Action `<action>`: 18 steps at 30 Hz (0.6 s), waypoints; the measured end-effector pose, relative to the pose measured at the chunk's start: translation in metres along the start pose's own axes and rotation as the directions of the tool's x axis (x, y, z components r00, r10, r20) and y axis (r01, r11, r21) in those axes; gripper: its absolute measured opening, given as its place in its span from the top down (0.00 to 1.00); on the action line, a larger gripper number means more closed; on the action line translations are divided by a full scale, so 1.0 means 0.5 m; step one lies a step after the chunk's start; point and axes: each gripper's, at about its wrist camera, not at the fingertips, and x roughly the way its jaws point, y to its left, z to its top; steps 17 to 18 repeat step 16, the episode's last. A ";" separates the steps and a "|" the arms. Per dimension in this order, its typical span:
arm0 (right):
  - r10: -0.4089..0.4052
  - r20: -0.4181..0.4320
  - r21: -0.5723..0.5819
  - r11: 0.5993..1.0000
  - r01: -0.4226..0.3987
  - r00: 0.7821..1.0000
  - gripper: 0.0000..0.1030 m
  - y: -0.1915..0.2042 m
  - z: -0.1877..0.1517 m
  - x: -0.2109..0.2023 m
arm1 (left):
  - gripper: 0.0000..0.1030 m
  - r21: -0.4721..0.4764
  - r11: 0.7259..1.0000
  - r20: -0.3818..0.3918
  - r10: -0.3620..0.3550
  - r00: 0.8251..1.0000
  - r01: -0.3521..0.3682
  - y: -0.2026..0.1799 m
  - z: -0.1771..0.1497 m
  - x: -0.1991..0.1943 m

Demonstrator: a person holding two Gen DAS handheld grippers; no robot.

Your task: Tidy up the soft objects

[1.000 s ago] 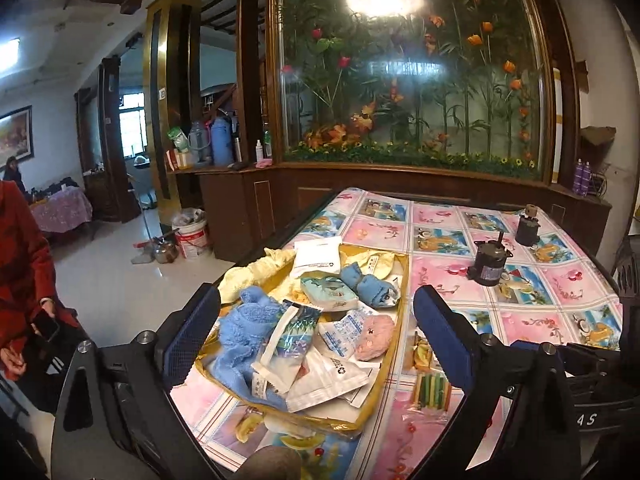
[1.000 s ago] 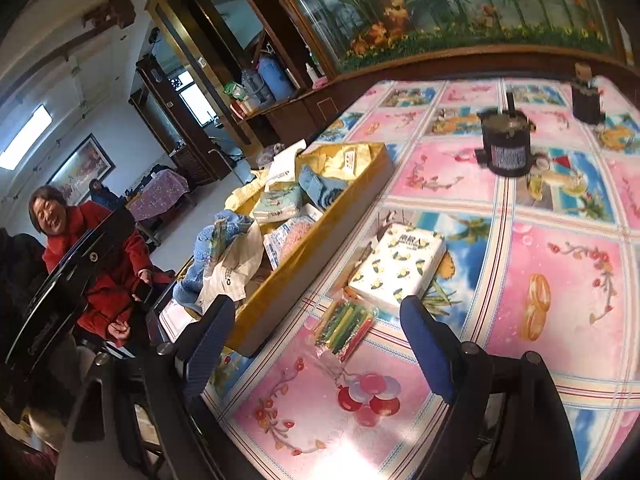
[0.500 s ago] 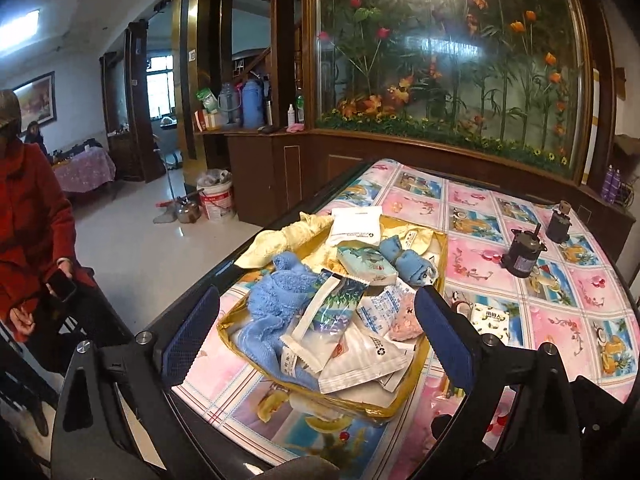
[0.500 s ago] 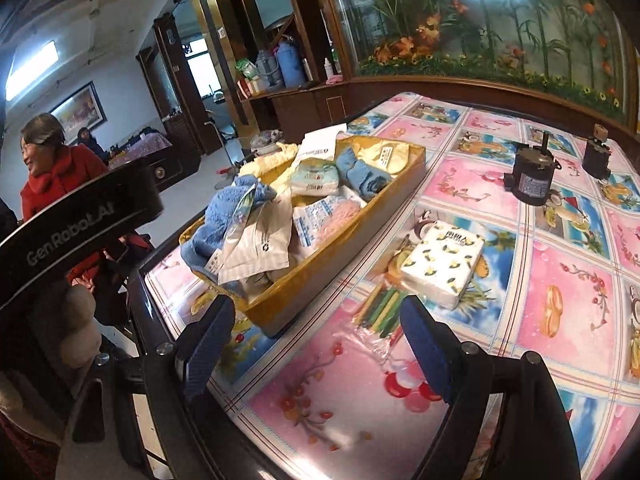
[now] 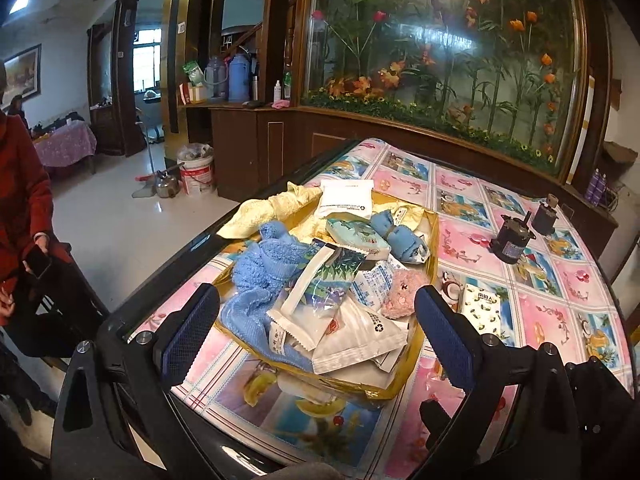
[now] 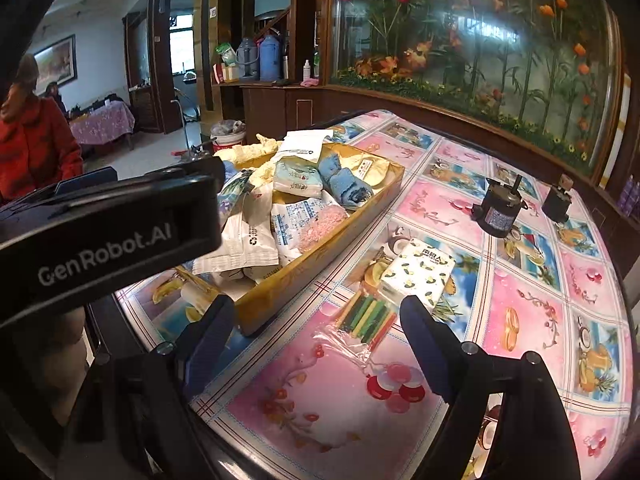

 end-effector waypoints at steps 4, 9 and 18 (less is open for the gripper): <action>-0.004 -0.004 -0.019 1.000 0.004 1.000 0.18 0.011 0.000 0.001 | 0.04 -0.013 1.000 -0.009 -0.002 1.000 0.002 0.012 -0.001 0.005; -0.006 -0.006 -0.032 0.999 0.006 1.000 0.18 0.022 0.000 0.000 | 0.04 -0.029 1.000 -0.030 0.000 1.000 -0.001 0.026 -0.005 0.010; -0.001 -0.014 -0.033 0.999 0.001 1.000 0.18 0.023 -0.003 0.006 | 0.04 -0.017 1.000 -0.056 -0.008 0.998 0.007 0.025 -0.010 0.015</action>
